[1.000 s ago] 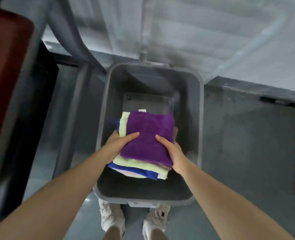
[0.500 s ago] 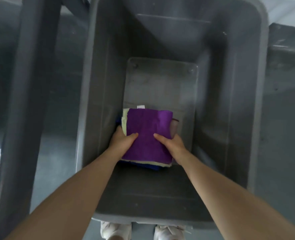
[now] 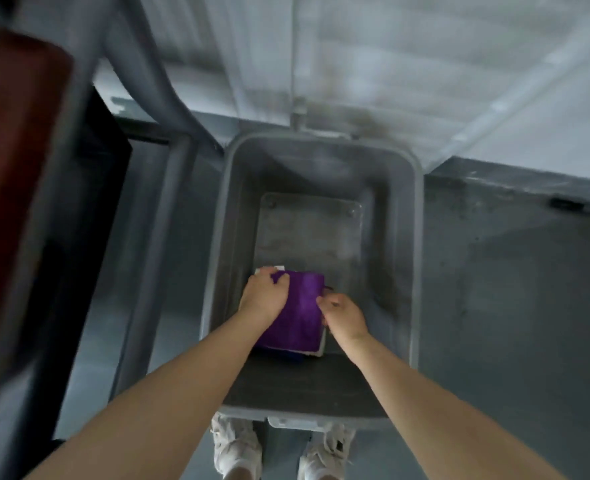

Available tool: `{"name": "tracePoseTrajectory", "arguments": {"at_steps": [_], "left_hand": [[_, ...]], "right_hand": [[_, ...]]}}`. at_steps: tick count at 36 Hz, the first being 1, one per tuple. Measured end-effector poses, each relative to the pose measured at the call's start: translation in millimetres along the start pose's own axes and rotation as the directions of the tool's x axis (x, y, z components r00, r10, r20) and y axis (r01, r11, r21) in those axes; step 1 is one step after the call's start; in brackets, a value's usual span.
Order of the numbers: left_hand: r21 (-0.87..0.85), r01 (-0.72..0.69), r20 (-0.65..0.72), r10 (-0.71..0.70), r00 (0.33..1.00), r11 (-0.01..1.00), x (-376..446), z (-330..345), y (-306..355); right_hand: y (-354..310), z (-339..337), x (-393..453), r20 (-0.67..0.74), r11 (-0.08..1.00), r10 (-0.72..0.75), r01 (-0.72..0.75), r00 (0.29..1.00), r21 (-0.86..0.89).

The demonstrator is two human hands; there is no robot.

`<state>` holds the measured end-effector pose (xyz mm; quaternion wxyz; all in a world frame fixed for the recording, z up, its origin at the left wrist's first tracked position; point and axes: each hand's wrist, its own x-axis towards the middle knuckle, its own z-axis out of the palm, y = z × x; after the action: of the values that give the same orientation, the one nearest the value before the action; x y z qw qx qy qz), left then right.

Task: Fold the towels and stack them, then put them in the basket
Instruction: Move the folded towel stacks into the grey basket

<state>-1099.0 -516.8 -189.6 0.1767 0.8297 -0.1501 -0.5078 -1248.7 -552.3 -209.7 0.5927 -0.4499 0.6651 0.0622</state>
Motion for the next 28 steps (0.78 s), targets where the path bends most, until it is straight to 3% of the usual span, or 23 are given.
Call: {"name": "tracePoseTrajectory", "arguments": {"at_steps": [5, 13, 19, 28], "left_hand": [[-0.146, -0.165, -0.096, 0.152, 0.984, 0.975, -75, -70, 83], [-0.194, -0.404, -0.3, 0.338, 0.892, 0.894, -176, -207, 161], [-0.178, -0.431, -0.423, 0.327, 0.845, 0.885, -206, -296, 130], [-0.04, -0.261, -0.501, 0.207, 0.841, 0.965, -196, -420, 9]], "right_hand": [[-77, -25, -81, 0.051, 0.989, -0.036, 0.028, 0.998, 0.147], [-183, -38, -211, 0.089, 0.954, -0.167, 0.138, 0.982, 0.267], [-224, -5, -276, 0.092, 0.923, -0.246, 0.204, 0.965, 0.328], [-275, 126, -333, 0.121, 0.859, -0.444, 0.384, 0.888, 0.337]]}}
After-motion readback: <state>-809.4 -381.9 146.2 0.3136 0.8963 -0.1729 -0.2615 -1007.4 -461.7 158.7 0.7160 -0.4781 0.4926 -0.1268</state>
